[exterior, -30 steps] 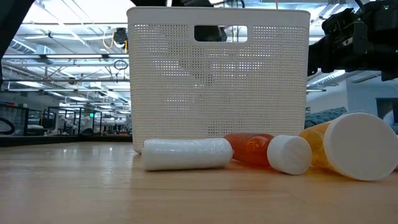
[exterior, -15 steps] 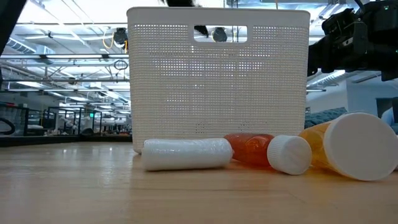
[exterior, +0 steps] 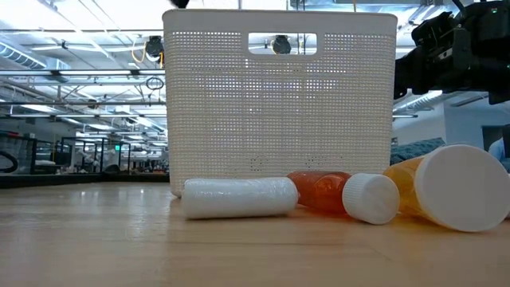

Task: Pick & place medical supplies in basket/bin
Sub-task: Adjust the white bin

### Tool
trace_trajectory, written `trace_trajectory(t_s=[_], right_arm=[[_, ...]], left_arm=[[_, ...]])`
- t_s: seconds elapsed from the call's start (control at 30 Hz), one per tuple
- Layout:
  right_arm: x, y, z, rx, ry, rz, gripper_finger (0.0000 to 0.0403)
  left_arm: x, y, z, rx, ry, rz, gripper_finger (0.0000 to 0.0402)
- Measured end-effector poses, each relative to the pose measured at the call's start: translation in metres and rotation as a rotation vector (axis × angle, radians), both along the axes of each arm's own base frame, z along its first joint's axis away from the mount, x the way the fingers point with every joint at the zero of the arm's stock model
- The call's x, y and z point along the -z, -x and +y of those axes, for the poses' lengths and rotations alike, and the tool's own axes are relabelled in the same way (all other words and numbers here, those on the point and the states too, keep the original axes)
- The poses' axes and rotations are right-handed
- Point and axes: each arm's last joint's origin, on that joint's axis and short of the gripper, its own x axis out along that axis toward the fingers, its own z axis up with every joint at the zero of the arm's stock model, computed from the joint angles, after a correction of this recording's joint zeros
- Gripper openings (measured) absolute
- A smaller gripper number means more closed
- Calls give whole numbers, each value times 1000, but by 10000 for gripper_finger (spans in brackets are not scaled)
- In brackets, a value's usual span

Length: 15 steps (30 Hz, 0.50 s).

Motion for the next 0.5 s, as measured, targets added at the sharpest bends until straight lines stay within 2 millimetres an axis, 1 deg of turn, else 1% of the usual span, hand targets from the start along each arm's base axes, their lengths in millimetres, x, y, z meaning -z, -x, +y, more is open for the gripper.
trace_trajectory(t_s=[0.13, 0.27, 0.43, 0.5], right_arm=[[0, 0, 0, -3, -2, 0, 0], [0, 0, 0, -4, -2, 0, 0], [0, 0, 0, -8, -28, -1, 0], [0, 0, 0, -11, -31, -1, 0]], left_arm=[[47, 23, -6, -51, 62, -167, 3], [105, 39, -9, -122, 122, -281, 3], [163, 57, -13, -231, 174, -413, 2], [182, 64, -14, -278, 179, -451, 2]])
